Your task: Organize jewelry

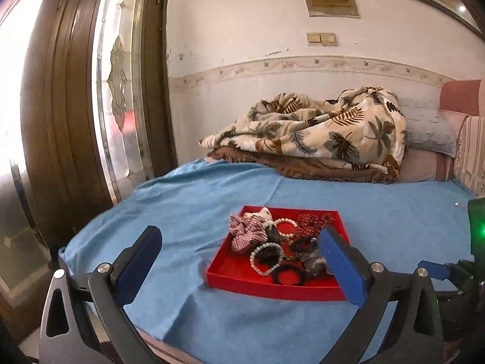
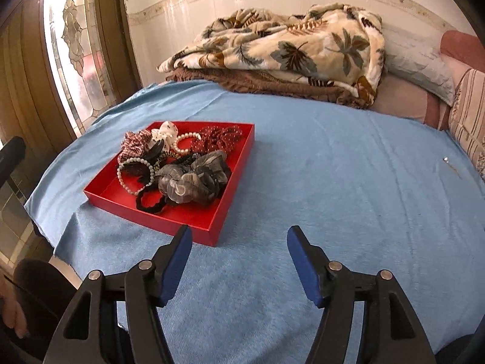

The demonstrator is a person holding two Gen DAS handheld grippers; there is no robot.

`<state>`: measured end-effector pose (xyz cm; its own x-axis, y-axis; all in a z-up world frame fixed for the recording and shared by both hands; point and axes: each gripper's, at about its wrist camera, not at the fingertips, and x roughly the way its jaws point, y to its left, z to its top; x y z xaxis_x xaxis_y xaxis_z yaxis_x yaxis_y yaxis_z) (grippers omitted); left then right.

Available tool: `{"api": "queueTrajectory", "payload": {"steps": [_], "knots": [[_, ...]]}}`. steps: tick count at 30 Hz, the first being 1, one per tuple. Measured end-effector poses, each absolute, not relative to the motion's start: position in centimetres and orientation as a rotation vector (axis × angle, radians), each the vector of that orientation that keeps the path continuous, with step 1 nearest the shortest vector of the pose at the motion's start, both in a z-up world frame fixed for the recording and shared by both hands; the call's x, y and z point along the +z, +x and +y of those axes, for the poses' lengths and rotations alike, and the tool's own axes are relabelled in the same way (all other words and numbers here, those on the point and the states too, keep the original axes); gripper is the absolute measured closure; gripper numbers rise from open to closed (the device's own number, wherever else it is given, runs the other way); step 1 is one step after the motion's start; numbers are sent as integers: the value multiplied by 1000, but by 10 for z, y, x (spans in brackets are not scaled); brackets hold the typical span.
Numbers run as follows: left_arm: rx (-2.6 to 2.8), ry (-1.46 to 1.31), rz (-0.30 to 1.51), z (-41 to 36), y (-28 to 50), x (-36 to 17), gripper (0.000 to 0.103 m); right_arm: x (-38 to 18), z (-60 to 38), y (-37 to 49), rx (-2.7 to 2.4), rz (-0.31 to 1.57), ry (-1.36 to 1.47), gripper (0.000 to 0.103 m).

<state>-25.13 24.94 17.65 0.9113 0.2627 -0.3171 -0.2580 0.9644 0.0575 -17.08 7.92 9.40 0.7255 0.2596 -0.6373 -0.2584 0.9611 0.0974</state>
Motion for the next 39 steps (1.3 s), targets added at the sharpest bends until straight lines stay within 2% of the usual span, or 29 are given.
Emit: {"api": "queueTrajectory", "payload": {"steps": [9,15,22,39], "knots": [[227,-21,396,243,-259,178,0,96,73,-197,282,671,-17,27],[237,2,378,234,-270,175,0,95,66,-211,267,663,-18,23],[238,14,496,226,-260,162,0,99,59,-225,239,633,-8,18],[225,-29,601,233,-249,145,0,93,60,-227,215,642,-35,15]]}}
